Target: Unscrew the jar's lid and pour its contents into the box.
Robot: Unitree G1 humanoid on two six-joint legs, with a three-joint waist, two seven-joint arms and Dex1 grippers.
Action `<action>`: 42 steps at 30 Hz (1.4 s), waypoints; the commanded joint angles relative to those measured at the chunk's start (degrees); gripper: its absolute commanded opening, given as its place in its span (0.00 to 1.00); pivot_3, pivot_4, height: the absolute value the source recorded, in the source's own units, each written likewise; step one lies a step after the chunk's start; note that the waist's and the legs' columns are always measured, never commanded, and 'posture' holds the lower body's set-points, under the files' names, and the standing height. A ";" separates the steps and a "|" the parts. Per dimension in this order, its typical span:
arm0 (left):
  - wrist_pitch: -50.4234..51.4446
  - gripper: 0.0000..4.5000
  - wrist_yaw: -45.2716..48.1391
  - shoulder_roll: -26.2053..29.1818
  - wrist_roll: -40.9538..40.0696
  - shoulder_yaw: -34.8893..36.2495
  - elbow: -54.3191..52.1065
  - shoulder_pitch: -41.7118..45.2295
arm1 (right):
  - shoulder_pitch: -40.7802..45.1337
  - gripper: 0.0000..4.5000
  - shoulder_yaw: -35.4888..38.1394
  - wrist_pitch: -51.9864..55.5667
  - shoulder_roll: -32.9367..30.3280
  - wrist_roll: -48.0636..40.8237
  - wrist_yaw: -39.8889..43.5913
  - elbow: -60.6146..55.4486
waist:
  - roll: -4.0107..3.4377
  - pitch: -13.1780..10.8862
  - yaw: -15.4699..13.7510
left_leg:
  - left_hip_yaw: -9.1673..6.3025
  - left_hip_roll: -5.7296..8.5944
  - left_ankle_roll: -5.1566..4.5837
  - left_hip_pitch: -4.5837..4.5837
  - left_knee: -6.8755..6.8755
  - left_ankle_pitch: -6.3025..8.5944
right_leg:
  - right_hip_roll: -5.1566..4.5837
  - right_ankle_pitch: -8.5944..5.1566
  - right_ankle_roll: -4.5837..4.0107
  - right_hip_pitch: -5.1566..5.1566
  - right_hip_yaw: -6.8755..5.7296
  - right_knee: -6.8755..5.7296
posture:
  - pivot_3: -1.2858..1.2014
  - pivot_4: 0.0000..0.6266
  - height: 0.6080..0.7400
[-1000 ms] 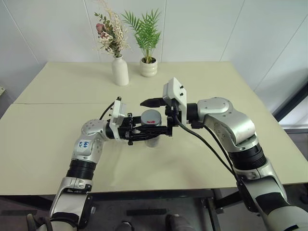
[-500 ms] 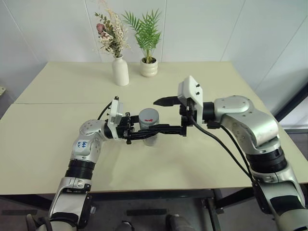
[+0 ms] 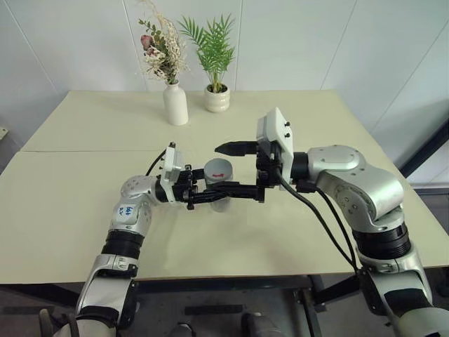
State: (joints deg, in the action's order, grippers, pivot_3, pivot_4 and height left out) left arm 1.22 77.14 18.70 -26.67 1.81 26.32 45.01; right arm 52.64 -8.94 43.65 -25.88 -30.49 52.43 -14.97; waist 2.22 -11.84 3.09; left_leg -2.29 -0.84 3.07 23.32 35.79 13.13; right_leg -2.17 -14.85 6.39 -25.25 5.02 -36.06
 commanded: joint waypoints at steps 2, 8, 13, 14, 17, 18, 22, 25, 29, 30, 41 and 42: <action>-1.98 0.50 -0.05 -0.53 0.16 0.34 0.14 2.24 | 2.01 1.00 -1.12 -3.05 1.43 2.01 -0.60 1.81 | 0.00 0.00 0.05 | 0.00 0.00 0.00 0.00 0.01 0.00 | 0.00 0.02 0.01 0.00 0.00 0.00 | 0.52 0.24 1.00; -1.84 0.50 -0.06 -0.89 -0.10 0.06 -0.59 2.36 | 3.35 1.00 -2.48 -5.51 2.78 4.48 -0.21 5.36 | 0.00 0.00 0.06 | 0.00 0.00 0.00 0.00 0.03 0.00 | 0.00 0.04 0.02 0.00 0.01 0.00 | 0.52 0.24 1.00; -1.57 0.50 0.14 -0.82 -0.10 -0.15 -0.87 2.40 | 4.53 1.00 -2.92 -7.33 3.79 5.83 0.55 8.26 | 0.00 0.00 0.11 | 0.00 0.00 0.00 0.00 0.02 0.00 | 0.01 0.05 0.02 0.00 0.00 -0.01 | 0.52 0.24 1.00; -1.50 0.50 0.20 -0.78 -0.11 -0.22 -1.00 2.35 | 4.81 1.00 -2.88 -7.59 3.94 6.03 0.61 8.78 | 0.00 0.00 0.10 | 0.00 -0.01 0.00 0.00 0.02 0.00 | 0.01 0.05 0.02 0.00 0.00 -0.02 | 0.52 0.24 1.00; -1.24 0.50 0.29 -0.62 -0.14 -0.42 -1.36 2.14 | 5.20 1.00 -2.90 -8.24 4.12 6.74 1.04 9.94 | 0.00 0.00 0.06 | 0.00 0.00 0.00 0.01 0.04 0.00 | 0.00 0.05 0.02 0.00 0.00 -0.01 | 0.52 0.24 1.00; -1.18 0.50 0.29 -0.59 -0.17 -0.45 -1.43 2.12 | 5.17 1.00 -2.97 -8.47 4.08 6.96 1.20 10.19 | 0.00 0.00 0.06 | 0.00 0.01 0.00 0.01 0.04 0.00 | 0.00 0.05 0.02 0.00 0.00 -0.01 | 0.52 0.24 1.00; -0.63 0.50 0.48 -0.31 -0.40 -0.49 -2.32 1.54 | 5.00 1.00 -2.62 -8.97 4.03 7.59 1.04 10.79 | 0.00 0.00 0.10 | 0.00 0.00 0.00 0.01 0.03 0.00 | 0.00 0.05 0.03 0.00 0.00 -0.01 | 0.52 0.24 1.00; -0.20 0.50 0.65 -0.01 -0.52 -0.43 -3.00 0.87 | 5.02 1.00 -2.16 -8.91 3.74 7.79 0.86 10.87 | 0.00 0.00 0.12 | 0.00 0.00 0.00 0.01 0.04 0.00 | 0.00 0.05 0.02 0.00 0.00 -0.01 | 0.52 0.24 1.00; -0.06 0.50 0.87 0.39 -0.58 -0.23 -3.38 0.29 | 4.68 1.00 -1.70 -8.84 2.97 8.08 0.80 10.66 | 0.00 0.00 0.11 | 0.00 0.00 0.00 0.01 0.04 0.00 | 0.00 0.05 0.02 0.00 0.00 -0.01 | 0.52 0.24 1.00; 0.03 0.50 0.93 0.61 -0.62 -0.14 -3.46 0.11 | 4.62 1.00 -1.32 -8.78 2.48 8.18 0.74 10.64 | 0.00 0.00 0.10 | 0.00 0.00 0.00 0.01 0.04 0.00 | 0.00 0.05 0.02 0.00 0.01 -0.01 | 0.52 0.24 1.00; 0.38 0.50 0.47 1.48 -0.71 0.32 -4.12 -0.96 | 3.32 1.00 0.62 -7.61 -1.90 7.79 0.78 8.91 | 0.00 0.00 0.09 | 0.00 0.00 0.00 0.01 0.04 0.00 | 0.00 0.05 0.02 0.00 0.00 -0.01 | 0.52 0.24 1.00; 0.37 0.50 0.39 1.53 -0.71 0.39 -4.14 -1.02 | 3.00 1.00 0.72 -7.38 -2.43 7.63 0.78 8.49 | 0.00 0.00 0.04 | 0.00 0.00 0.00 0.01 0.04 0.00 | 0.00 0.06 0.02 0.00 0.00 -0.01 | 0.52 0.24 1.00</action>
State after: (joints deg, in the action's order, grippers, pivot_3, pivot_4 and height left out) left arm 1.95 76.32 19.21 -26.64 1.73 24.93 44.62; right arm 55.42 -12.74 36.33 -26.17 -23.54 54.40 -5.41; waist 2.22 -11.84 3.14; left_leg -2.29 -0.84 3.07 23.33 35.84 13.13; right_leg -2.17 -14.80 6.41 -25.24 5.02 -36.06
